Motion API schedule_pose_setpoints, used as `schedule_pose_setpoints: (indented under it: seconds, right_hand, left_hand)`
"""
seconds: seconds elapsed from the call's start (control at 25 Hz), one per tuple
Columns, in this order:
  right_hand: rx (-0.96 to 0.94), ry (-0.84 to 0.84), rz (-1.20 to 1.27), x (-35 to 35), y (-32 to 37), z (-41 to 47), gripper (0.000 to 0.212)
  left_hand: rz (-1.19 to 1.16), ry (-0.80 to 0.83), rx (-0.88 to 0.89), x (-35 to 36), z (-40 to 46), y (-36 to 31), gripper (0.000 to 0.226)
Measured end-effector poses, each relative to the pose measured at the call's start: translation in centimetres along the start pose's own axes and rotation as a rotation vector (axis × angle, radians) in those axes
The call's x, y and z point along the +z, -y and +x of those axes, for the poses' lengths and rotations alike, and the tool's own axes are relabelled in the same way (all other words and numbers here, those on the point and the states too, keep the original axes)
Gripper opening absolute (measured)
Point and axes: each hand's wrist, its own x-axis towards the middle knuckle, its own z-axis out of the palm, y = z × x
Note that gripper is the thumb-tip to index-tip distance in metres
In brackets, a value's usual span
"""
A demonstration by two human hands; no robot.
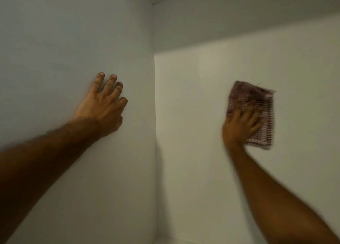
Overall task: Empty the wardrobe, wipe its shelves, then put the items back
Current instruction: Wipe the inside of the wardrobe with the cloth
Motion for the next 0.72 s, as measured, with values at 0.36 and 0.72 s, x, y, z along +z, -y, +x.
schedule_pose_setpoints:
  seconds: [0.36,0.72]
  right_hand:
    - [-0.659,0.459,0.059,3.1,9.9,-20.0,0.053]
    - [0.017,0.142,-0.089,-5.5,-18.0,-4.3,0.045]
  left_hand:
    - [0.077,-0.034,-0.003,0.9,0.4,-0.1,0.067]
    - [0.082,-0.055,-0.012,0.8,0.6,-0.2,0.067]
